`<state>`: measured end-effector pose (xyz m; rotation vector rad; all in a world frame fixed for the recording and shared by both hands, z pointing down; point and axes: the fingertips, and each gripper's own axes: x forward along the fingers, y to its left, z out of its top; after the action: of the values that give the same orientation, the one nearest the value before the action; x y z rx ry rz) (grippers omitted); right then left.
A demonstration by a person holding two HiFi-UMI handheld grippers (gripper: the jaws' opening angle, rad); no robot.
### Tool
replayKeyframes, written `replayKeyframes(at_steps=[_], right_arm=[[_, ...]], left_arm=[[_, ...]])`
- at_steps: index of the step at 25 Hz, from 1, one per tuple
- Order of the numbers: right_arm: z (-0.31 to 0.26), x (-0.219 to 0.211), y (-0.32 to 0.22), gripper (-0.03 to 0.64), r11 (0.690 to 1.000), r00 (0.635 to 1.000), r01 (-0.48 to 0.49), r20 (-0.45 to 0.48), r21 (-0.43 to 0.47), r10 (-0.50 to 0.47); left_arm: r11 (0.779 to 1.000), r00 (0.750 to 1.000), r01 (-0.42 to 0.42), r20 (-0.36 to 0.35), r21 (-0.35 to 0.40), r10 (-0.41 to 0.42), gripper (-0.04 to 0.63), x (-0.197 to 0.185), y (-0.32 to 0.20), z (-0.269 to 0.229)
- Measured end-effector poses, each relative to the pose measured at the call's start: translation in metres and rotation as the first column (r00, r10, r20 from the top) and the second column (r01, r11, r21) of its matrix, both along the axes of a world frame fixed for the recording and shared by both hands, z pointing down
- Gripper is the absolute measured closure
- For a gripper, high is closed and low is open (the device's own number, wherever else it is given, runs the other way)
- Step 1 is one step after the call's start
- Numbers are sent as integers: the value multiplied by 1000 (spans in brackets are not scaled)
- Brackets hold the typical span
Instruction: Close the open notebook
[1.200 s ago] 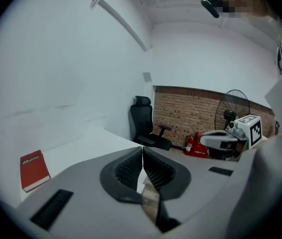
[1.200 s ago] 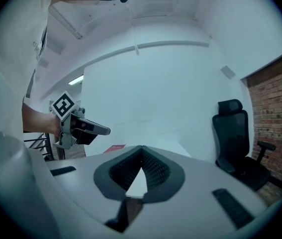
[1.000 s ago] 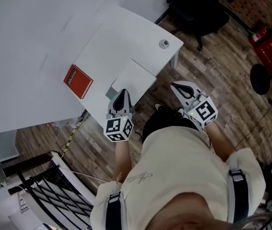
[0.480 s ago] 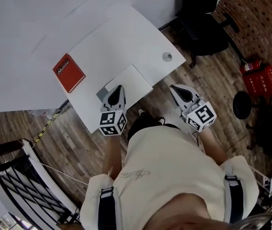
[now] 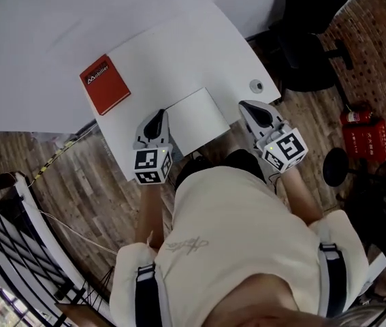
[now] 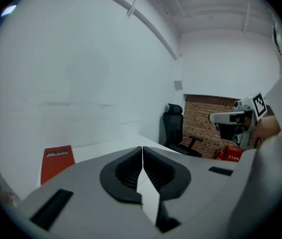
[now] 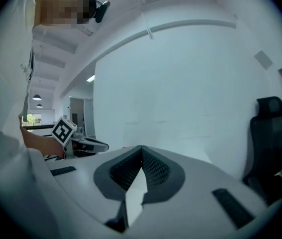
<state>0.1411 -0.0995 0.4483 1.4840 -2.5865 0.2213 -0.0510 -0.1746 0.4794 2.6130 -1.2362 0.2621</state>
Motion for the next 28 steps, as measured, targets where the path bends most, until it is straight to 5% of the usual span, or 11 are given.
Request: replayKeyframes(at_steps=[3, 7, 10, 15, 23, 28], right_arm=[[-1, -20, -12, 609, 997, 997, 75, 5, -22, -75], [0, -49, -33, 609, 978, 973, 207, -97, -12, -207], [4, -67, -46, 609, 938, 926, 347, -160, 10, -341], [-7, -108, -59, 609, 864, 863, 499, -131, 64, -489], [4, -93, -56, 609, 776, 770, 629, -175, 51, -613], [24, -83, -50, 609, 743, 738, 669, -137, 18, -661]], left_arm=[[995, 997, 79, 11, -55, -78, 575, -32, 12, 14], [981, 987, 160, -6, -107, -162, 575, -56, 21, 31], [959, 964, 266, 22, -100, -265, 575, -64, 29, 32], [907, 915, 404, 41, -120, -402, 575, -85, 34, 25], [848, 855, 518, 50, -114, -516, 575, -72, 43, 6], [802, 810, 585, 132, -116, -572, 575, -69, 67, 21]])
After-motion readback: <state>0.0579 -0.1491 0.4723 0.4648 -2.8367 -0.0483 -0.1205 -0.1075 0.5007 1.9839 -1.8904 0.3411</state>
